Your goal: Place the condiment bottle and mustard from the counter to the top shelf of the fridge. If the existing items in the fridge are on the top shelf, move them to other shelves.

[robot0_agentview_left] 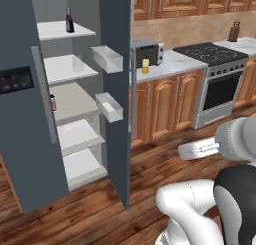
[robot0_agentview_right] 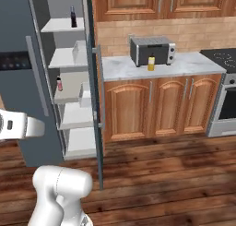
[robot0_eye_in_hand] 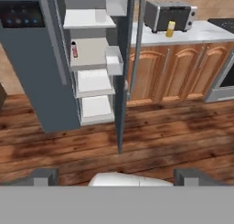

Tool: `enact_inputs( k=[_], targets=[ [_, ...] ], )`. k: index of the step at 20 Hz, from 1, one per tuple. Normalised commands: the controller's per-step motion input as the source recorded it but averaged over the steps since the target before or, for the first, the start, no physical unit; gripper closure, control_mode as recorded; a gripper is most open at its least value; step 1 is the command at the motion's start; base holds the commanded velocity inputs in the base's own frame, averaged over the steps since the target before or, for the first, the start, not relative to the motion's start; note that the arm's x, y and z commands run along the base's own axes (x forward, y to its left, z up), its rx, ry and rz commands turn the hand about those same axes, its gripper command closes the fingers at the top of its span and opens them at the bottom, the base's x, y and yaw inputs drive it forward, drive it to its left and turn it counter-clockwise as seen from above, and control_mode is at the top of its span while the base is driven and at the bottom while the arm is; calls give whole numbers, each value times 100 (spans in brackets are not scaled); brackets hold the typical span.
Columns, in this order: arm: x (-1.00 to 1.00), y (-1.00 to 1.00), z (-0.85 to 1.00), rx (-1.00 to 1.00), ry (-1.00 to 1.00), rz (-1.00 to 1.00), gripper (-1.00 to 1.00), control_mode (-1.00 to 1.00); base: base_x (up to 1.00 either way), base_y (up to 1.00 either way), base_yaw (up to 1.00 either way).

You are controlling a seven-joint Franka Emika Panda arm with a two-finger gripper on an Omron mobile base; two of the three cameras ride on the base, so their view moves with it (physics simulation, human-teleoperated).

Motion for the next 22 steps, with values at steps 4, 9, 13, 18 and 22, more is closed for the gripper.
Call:
enact_inputs(
  k=[4, 9, 13, 18, 22],
  targets=[
    [0, 0, 0, 0, 0, 0, -100, 100, -2, -100, -41],
    [0, 0, 0, 0, 0, 0, -100, 100, 55, -100, -22],
    [0, 0, 0, 0, 0, 0, -100, 100, 100, -94, 2],
    [0, 0, 0, 0, 0, 0, -100, 100, 100, -93, 16],
    [0, 0, 0, 0, 0, 0, -100, 100, 99, -98, 0]
  ],
)
